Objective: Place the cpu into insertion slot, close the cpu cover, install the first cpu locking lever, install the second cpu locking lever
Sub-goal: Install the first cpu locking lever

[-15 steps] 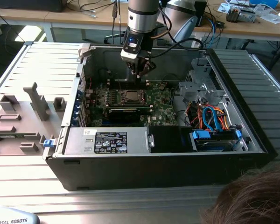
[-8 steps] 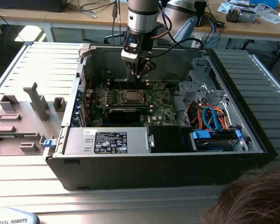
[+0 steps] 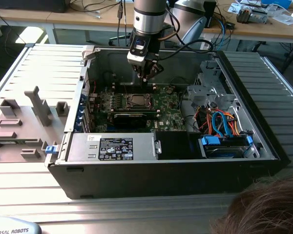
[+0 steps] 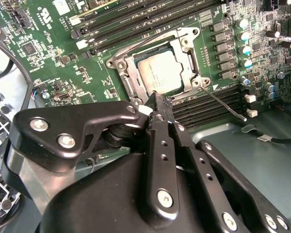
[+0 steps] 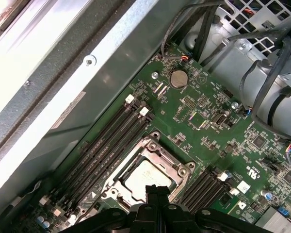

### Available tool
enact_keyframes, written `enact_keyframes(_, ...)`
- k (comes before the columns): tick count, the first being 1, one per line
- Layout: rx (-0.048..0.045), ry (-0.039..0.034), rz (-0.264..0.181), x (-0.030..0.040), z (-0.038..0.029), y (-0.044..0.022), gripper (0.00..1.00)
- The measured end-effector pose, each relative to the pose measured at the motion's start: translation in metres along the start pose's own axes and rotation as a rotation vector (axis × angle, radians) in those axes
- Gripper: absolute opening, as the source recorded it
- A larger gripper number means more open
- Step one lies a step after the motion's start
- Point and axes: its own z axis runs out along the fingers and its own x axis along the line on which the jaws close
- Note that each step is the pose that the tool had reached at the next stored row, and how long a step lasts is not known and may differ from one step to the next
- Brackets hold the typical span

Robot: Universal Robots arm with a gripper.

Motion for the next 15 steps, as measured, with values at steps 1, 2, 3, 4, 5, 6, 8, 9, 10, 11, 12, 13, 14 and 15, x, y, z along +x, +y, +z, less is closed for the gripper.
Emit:
enact_keyframes(1, -0.0001, -0.0001, -0.001, 0.0, 0.0, 0.0, 0.11)
enact_keyframes(2, -0.0001, -0.0001, -0.003, 0.0, 0.0, 0.0, 0.11)
enact_keyframes(3, -0.0002, -0.0002, -0.005, 0.0, 0.0, 0.0, 0.11)
enact_keyframes(4, -0.0002, -0.0003, -0.007, 0.0, 0.0, 0.0, 0.11)
enact_keyframes(5, -0.0003, -0.0003, -0.008, 0.0, 0.0, 0.0, 0.11)
enact_keyframes(6, -0.0003, -0.0004, -0.009, 0.0, 0.0, 0.0, 0.11)
enact_keyframes(8, -0.0004, -0.0005, -0.012, 0.0, 0.0, 0.0, 0.11)
enact_keyframes(9, -0.0004, -0.0005, -0.013, 0.0, 0.0, 0.0, 0.11)
enact_keyframes(10, -0.0005, -0.0005, -0.015, 0.0, 0.0, 0.0, 0.11)
enact_keyframes(11, -0.0005, -0.0006, -0.016, 0.0, 0.0, 0.0, 0.11)
enact_keyframes(12, -0.0005, -0.0007, -0.018, 0.0, 0.0, 0.0, 0.11)
enact_keyframes(13, -0.0006, -0.0008, -0.019, 0.0, 0.0, 0.0, 0.11)
enact_keyframes(14, -0.0006, -0.0007, -0.02, 0.0, 0.0, 0.0, 0.11)
enact_keyframes(15, -0.0006, -0.0008, -0.022, 0.0, 0.0, 0.0, 0.11)
